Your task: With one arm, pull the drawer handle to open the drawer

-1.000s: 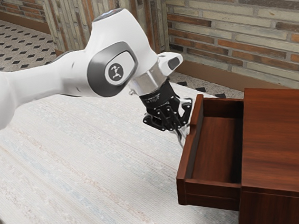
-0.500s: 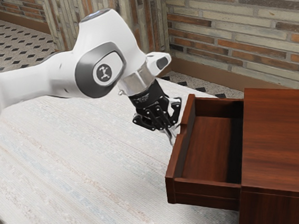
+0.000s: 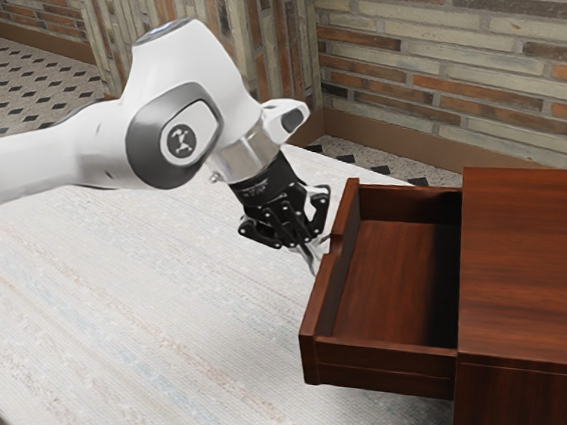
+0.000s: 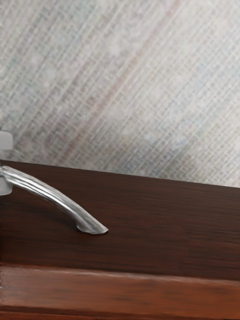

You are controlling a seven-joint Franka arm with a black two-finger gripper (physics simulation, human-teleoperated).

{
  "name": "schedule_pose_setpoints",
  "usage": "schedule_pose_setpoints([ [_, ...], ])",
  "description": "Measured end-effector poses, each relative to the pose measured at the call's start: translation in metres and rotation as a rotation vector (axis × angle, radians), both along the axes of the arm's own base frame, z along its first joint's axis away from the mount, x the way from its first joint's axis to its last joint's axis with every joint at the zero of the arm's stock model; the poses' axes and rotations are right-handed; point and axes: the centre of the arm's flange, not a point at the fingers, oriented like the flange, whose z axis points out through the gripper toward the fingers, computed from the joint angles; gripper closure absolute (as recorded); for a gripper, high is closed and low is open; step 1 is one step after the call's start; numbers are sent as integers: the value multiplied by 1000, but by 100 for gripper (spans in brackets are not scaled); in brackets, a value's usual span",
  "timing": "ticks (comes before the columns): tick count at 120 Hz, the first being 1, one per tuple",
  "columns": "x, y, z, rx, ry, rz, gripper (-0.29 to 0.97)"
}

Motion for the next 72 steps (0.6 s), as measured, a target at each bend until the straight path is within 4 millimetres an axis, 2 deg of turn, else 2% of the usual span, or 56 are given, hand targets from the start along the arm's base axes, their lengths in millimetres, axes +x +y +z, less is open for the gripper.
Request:
schedule_pose_setpoints([
  [72, -10, 12, -1, 5, -2, 21, 79],
])
